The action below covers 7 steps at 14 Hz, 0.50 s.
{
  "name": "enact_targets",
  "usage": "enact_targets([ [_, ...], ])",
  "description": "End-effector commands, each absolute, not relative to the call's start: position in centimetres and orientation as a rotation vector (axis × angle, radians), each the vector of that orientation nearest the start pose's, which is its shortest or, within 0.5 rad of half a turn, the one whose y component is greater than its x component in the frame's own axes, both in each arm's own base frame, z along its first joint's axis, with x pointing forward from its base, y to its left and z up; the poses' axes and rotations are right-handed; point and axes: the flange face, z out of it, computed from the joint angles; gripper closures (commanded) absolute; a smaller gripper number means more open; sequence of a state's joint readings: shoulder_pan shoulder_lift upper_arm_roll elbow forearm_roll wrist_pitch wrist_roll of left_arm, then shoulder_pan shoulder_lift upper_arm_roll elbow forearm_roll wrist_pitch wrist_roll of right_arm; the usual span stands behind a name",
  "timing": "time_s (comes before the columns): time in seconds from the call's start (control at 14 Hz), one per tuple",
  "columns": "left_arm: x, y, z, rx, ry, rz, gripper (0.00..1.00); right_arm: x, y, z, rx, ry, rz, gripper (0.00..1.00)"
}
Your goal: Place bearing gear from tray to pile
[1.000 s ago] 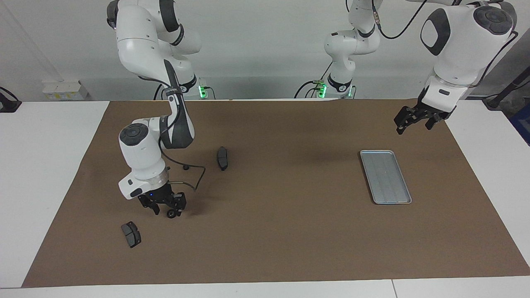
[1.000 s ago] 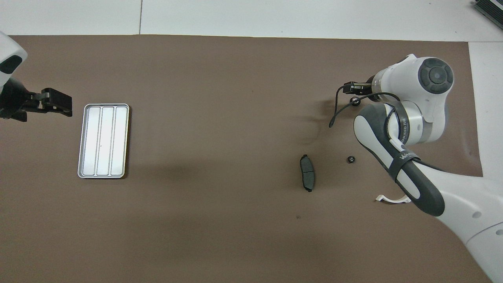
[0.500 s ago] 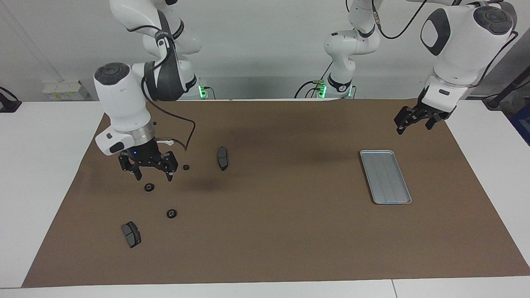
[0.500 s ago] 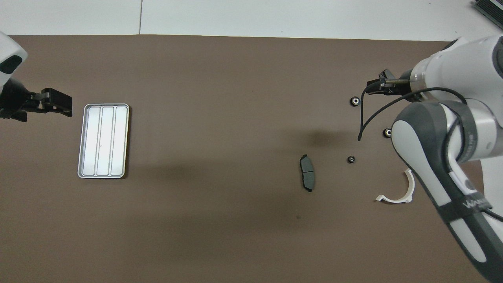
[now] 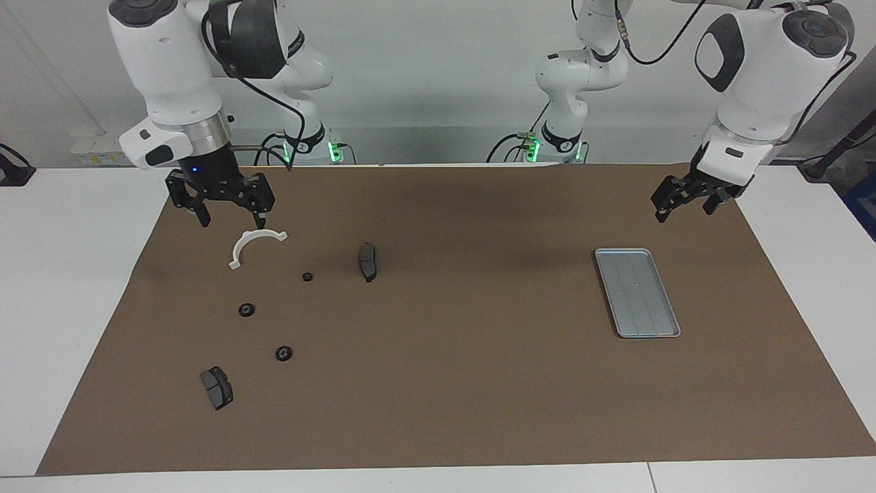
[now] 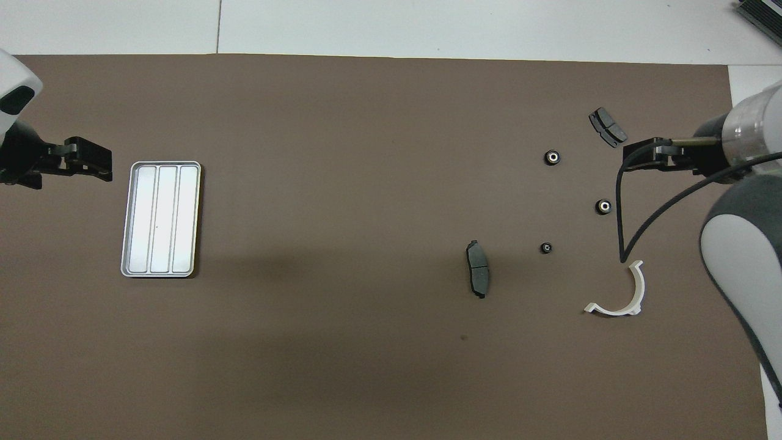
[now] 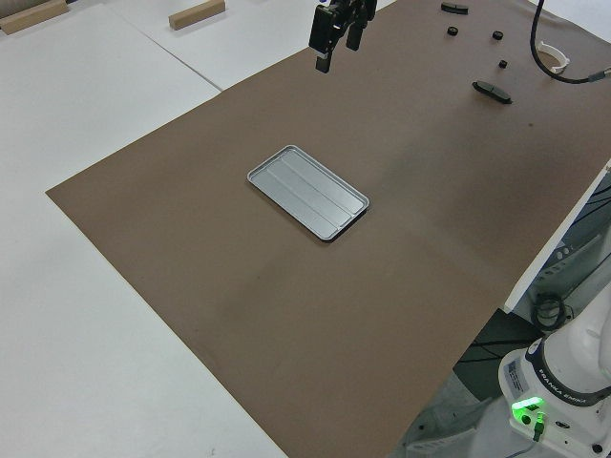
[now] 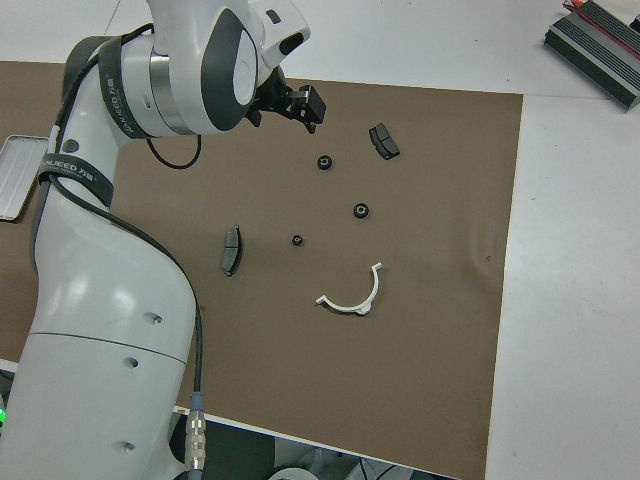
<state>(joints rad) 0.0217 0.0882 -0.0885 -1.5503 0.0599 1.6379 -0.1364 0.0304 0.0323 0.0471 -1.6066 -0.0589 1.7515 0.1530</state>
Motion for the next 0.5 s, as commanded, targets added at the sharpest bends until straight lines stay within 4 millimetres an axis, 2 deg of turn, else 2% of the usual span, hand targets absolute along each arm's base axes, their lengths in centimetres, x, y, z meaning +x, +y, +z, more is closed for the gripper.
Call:
enact_targets([
  [0.0, 57.87, -2.68, 59.17, -3.074, -0.102, -0.032, 0.0, 57.53, 3.41, 61.0, -3.166, 0.056, -0.121, 0.0],
  [0.43, 57.83, -2.78, 59.26, -3.075, -0.1, -0.034, 0.0, 56.84, 4.0, 60.58, -3.169, 0.051, -0.087, 0.0],
])
